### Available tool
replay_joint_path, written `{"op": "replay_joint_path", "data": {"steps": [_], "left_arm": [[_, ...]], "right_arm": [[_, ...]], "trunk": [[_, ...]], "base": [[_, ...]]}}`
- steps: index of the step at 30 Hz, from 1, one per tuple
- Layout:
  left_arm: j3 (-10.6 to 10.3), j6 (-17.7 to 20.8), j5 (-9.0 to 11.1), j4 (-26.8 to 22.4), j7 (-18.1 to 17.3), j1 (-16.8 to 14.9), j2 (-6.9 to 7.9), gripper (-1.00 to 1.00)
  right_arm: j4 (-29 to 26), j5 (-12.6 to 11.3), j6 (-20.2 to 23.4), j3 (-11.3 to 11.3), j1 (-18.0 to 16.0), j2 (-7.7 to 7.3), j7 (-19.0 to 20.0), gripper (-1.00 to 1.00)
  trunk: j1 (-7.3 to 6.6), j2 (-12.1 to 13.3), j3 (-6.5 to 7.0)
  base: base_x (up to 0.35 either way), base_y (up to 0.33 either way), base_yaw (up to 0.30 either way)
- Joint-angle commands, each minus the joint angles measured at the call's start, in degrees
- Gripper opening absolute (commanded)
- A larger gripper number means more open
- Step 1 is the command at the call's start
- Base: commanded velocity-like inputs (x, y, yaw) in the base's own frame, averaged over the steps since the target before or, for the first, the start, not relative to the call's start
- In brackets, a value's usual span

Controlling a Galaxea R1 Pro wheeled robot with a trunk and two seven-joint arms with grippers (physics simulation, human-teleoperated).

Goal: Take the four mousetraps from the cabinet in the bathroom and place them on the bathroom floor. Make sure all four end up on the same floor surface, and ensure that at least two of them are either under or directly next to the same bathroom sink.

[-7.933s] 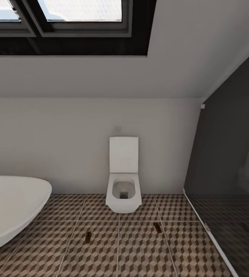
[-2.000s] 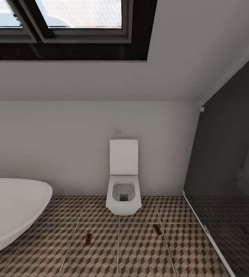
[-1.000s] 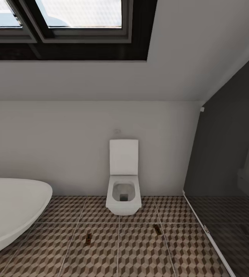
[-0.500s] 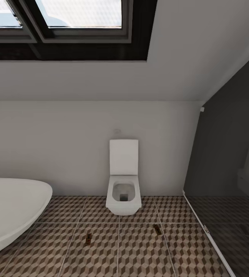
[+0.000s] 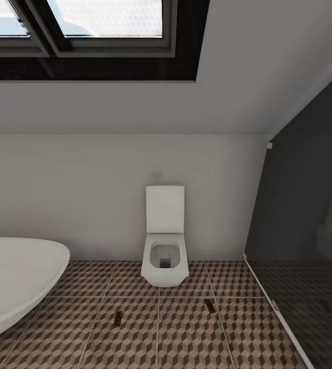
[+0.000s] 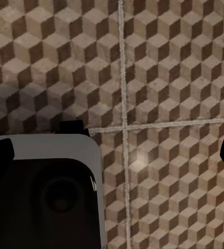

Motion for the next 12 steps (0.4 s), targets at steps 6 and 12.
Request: {"op": "replay_joint_path", "data": {"steps": [6,12], "left_arm": [[-0.16,-0.21,0.42,0.04,0.06,-0.04,-0.03,1.0],[-0.16,-0.2,0.42,0.03,0.06,-0.04,0.0,1.0]], "right_arm": [[0.14,-0.45,-0.3,0.48,-0.07,0.02,-0.02,1.0],[0.12,-0.42,-0.3,0.48,-0.07,0.02,-0.02,1.0]], "trunk": [[0.0,-0.04,-0.07],[0.0,-0.04,-0.07]], "base": [[0.0,0.0,0.0],[0.0,0.0,0.0]]}}
